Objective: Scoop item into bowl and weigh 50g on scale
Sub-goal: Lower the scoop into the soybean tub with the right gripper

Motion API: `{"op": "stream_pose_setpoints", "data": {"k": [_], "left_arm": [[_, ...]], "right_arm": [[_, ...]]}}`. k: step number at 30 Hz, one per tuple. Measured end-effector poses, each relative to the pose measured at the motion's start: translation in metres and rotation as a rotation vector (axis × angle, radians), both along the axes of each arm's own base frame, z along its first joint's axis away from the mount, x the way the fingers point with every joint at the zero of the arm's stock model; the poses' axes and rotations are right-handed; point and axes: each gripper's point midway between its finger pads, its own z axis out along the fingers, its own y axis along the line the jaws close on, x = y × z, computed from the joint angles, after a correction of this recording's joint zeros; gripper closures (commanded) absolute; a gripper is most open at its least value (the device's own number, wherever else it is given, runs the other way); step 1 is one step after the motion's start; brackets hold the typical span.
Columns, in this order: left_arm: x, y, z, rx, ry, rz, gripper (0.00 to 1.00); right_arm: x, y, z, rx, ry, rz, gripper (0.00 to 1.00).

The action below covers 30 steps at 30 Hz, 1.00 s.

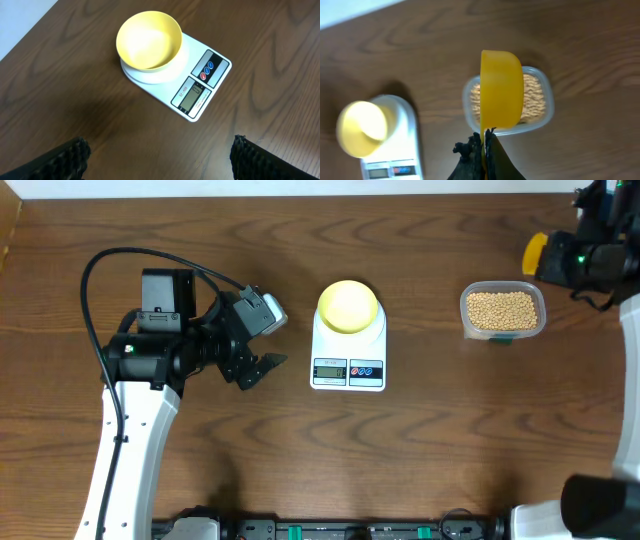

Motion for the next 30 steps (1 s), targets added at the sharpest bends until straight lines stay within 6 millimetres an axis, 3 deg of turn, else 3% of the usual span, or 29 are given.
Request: {"op": "stream_pose_setpoints", "data": {"k": [7,13,30], "left_arm": [[0.0,0.0,0.0,0.0,0.0,0.0,0.08],[0.0,0.0,0.0,0.0,0.0,0.0,0.08],[0.0,0.0,0.0,0.0,0.0,0.0,0.08]], "right_arm": [[0.016,-0.014,-0.055,-0.078,0.146,0.119,0.99],[0.014,-0.015,-0.092,-0.12,0.258,0.251,0.99],[0.01,-0.03,-0.101,-0.231,0.306,0.301,0.99]]}}
